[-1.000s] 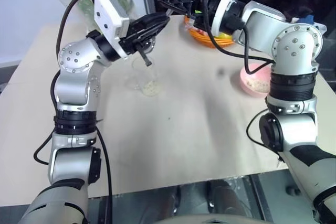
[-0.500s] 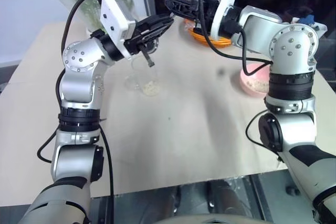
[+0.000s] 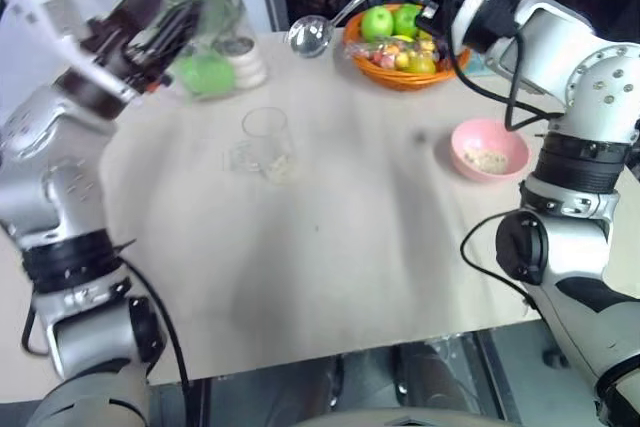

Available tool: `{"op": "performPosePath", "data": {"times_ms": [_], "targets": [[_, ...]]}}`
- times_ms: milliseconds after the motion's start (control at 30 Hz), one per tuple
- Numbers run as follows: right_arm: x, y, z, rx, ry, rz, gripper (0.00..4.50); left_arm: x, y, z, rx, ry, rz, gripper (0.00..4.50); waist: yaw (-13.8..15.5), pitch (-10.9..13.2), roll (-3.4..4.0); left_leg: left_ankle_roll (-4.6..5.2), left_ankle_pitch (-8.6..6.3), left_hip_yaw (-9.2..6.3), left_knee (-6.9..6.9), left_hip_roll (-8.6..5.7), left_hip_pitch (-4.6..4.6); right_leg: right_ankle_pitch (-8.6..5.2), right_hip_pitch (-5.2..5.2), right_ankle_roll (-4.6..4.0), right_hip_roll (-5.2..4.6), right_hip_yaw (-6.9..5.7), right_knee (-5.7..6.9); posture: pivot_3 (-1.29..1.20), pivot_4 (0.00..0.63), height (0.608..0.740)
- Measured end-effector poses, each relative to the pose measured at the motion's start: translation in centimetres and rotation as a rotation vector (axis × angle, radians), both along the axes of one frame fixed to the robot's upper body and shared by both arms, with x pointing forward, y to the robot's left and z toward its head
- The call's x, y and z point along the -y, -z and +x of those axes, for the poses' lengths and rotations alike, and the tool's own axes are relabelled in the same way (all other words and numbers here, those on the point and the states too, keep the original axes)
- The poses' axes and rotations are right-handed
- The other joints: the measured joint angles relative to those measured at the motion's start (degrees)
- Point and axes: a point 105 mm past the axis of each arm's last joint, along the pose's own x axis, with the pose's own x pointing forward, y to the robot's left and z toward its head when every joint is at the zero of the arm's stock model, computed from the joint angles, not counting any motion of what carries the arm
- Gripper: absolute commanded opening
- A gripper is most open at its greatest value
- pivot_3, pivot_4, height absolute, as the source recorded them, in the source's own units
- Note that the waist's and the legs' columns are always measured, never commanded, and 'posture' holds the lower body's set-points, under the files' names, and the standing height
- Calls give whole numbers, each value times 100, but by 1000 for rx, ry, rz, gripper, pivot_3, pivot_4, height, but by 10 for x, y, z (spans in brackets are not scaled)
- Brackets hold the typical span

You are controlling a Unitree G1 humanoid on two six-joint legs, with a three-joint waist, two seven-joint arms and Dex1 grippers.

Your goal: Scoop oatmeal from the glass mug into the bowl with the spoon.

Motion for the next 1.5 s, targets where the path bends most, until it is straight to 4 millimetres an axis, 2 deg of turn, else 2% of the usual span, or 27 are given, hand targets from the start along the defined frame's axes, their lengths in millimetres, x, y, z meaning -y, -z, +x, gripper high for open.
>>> {"op": "performPosePath", "data": {"times_ms": [33,100,133,200,300,333,467,567,733,1033,1133,1167,1300,1500], "targets": [[4,0,1,-13,10,27,0,-13,15,-3,-43,-42,-14,2819,-13,0,0,0,0,-3,-2,0,-2,1,-1,0,3,-1,-7,0,150,740],[15,2,2,-41,38,84,0,-39,66,-11,-192,-131,-46,2819,-16,0,2,0,0,-1,-2,0,1,1,-3,-1,4,8,-1,0,150,740],[21,3,4,-52,56,101,0,-45,87,-13,-253,-152,-66,2819,5,2,4,0,0,-1,1,-1,-2,1,-4,-1,4,6,2,0,150,740],[21,6,4,-65,67,124,0,-50,113,-20,-317,-179,-66,2819,31,1,3,-1,0,-1,2,0,-2,4,-4,-5,3,6,2,0,150,740],[21,14,5,-95,81,151,0,-42,140,-21,-369,-189,-71,2819,115,1,3,0,0,2,5,-1,0,5,-2,-5,2,8,0,0,150,740],[22,19,6,-112,93,158,0,-34,151,-20,-395,-176,-74,2819,154,1,3,0,0,2,7,-2,0,6,-2,-6,1,7,1,0,150,740],[23,29,6,-138,126,148,0,-1,173,-9,-447,-128,-57,2819,218,1,3,1,-1,0,8,-4,-4,6,0,-6,-2,5,1,0,150,740],[29,28,2,-123,153,150,0,26,182,0,-455,-108,-52,2819,185,0,2,1,-1,2,7,-3,-4,6,-1,-6,-1,7,1,0,150,740],[41,27,0,-116,195,166,0,43,178,10,-415,-145,-76,2819,139,-1,4,1,-1,9,6,0,-3,6,-5,-6,2,16,5,0,150,740],[40,29,-2,-120,203,158,0,48,156,29,-328,-283,-135,2819,148,-1,3,1,-1,12,7,-1,-3,6,-5,-6,2,17,4,0,150,740],[42,28,-2,-117,209,160,0,50,159,32,-340,-300,-129,2000,151,-1,3,1,-1,11,7,-1,-3,6,-5,-6,2,17,4,0,150,740],[42,28,-2,-116,207,161,0,50,160,32,-342,-304,-127,1431,148,-1,3,1,-1,11,8,-1,-3,6,-5,-6,2,17,4,0,150,740],[42,30,-2,-122,207,156,0,52,166,36,-363,-325,-120,21,152,-1,3,1,-1,11,8,-1,-3,6,-5,-6,2,17,4,0,150,740],[38,34,-2,-132,204,138,0,61,168,41,-359,-309,-132,21,155,-1,3,1,-1,11,8,-1,-4,6,-5,-6,2,17,3,0,150,740]]}}
